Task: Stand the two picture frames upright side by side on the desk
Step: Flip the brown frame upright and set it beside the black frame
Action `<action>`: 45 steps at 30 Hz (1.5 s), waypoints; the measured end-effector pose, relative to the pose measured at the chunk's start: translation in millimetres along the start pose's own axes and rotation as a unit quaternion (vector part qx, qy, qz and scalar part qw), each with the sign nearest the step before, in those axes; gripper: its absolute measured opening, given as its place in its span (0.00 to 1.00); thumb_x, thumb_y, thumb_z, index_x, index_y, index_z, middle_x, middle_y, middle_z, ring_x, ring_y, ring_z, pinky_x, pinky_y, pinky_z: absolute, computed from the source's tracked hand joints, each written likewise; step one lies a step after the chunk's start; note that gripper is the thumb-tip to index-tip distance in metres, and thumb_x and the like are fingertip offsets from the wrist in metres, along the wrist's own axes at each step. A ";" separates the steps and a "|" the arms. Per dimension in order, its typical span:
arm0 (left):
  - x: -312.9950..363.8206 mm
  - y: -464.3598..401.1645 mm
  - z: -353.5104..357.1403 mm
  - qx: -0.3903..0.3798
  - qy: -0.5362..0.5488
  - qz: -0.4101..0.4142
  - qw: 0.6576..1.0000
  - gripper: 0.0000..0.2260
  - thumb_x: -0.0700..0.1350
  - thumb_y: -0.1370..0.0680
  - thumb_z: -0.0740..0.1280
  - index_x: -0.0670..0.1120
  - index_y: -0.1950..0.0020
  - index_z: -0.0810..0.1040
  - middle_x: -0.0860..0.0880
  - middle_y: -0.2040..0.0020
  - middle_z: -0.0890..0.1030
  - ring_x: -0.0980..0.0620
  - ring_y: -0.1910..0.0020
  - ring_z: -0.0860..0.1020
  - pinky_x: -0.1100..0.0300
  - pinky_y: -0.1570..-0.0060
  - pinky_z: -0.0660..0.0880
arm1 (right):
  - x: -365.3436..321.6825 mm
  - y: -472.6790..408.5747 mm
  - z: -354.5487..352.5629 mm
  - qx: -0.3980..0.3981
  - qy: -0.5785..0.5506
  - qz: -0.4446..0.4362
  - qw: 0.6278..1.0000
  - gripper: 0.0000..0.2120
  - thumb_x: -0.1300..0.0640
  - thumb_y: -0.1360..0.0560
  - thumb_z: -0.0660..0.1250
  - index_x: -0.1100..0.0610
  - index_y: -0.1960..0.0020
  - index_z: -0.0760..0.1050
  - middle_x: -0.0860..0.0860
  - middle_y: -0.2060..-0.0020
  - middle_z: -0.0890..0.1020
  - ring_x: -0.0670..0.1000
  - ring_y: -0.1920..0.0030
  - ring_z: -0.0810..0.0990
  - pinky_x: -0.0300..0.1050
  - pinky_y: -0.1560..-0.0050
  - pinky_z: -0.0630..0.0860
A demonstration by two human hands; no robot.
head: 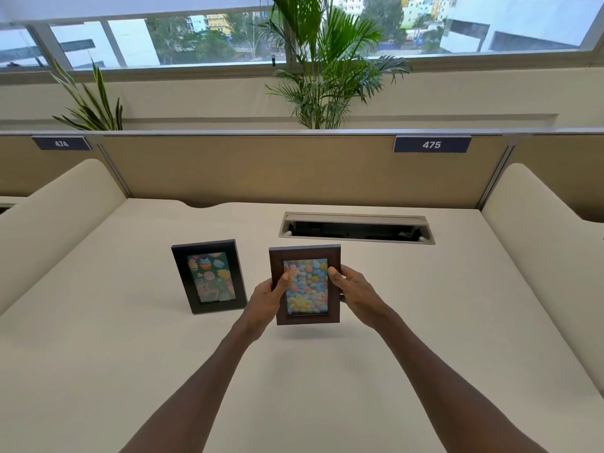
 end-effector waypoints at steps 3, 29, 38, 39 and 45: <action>-2.4 1.6 -11.4 0.024 -0.034 0.002 0.999 0.19 0.56 0.19 0.61 0.45 0.34 0.74 0.48 0.40 0.83 0.51 0.43 0.82 0.56 0.48 0.81 | 7.6 -10.4 10.0 0.002 -0.014 0.006 1.000 0.25 0.39 0.26 0.62 0.50 0.34 0.73 0.46 0.44 0.83 0.47 0.46 0.83 0.39 0.56 0.81; -63.3 -8.4 -38.4 0.274 -0.191 0.017 0.942 0.16 0.35 0.20 0.63 0.36 0.32 0.75 0.37 0.39 0.80 0.40 0.39 0.77 0.55 0.41 0.73 | 24.1 -94.9 42.1 -0.020 0.001 0.035 0.999 0.18 0.39 0.25 0.62 0.43 0.39 0.74 0.41 0.46 0.84 0.45 0.46 0.83 0.38 0.57 0.81; -77.3 -1.4 -35.1 0.230 -0.191 -0.044 0.953 0.26 0.43 0.20 0.66 0.40 0.24 0.65 0.42 0.25 0.70 0.43 0.26 0.69 0.52 0.28 0.66 | 19.6 -106.7 53.1 -0.033 0.007 0.039 0.999 0.20 0.39 0.27 0.62 0.44 0.37 0.73 0.43 0.44 0.82 0.47 0.46 0.82 0.38 0.56 0.81; -78.2 -1.0 -34.7 0.226 -0.191 -0.049 0.954 0.27 0.43 0.20 0.66 0.40 0.23 0.63 0.42 0.24 0.69 0.44 0.25 0.67 0.53 0.28 0.64 | 19.3 -107.1 54.1 -0.035 0.006 0.039 0.999 0.20 0.40 0.27 0.62 0.45 0.37 0.73 0.43 0.44 0.82 0.47 0.45 0.82 0.38 0.55 0.81; -84.6 -1.9 -29.9 0.182 -0.196 -0.070 0.961 0.32 0.45 0.19 0.64 0.43 0.20 0.52 0.45 0.20 0.58 0.46 0.21 0.58 0.55 0.25 0.58 | 20.2 -110.1 59.6 -0.038 0.020 0.040 0.998 0.22 0.40 0.26 0.61 0.46 0.34 0.71 0.44 0.43 0.81 0.47 0.44 0.81 0.37 0.55 0.81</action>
Point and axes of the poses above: each hand's wrist, its own y-axis away from the middle knuckle, its own z-axis out of the palm, x = y × z, the point moved 3 cm from there along -y, towards the middle knuckle
